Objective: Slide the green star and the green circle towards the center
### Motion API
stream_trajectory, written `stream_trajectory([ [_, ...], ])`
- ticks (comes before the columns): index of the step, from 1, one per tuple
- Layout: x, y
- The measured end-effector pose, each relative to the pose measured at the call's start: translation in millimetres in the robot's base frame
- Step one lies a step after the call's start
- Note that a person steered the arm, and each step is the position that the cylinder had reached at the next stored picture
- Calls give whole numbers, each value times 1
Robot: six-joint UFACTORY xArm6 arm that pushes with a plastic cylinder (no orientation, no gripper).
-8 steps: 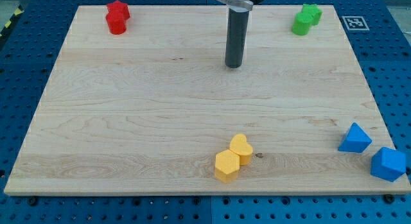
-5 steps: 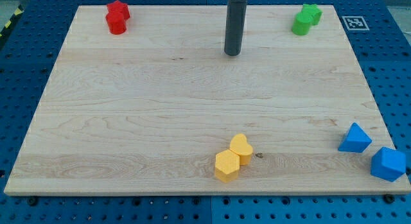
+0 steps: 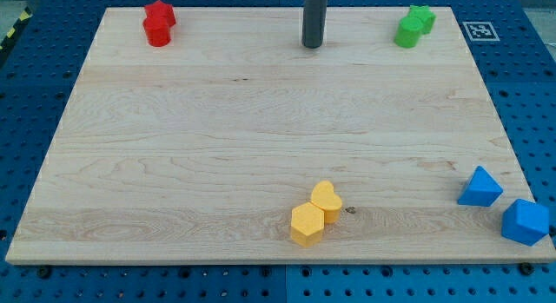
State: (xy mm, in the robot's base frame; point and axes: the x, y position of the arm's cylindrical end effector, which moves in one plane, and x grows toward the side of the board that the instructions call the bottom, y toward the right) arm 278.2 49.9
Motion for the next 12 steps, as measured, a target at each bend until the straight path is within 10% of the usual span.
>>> stream_trajectory([
  [6, -84, 172],
  [12, -14, 183],
])
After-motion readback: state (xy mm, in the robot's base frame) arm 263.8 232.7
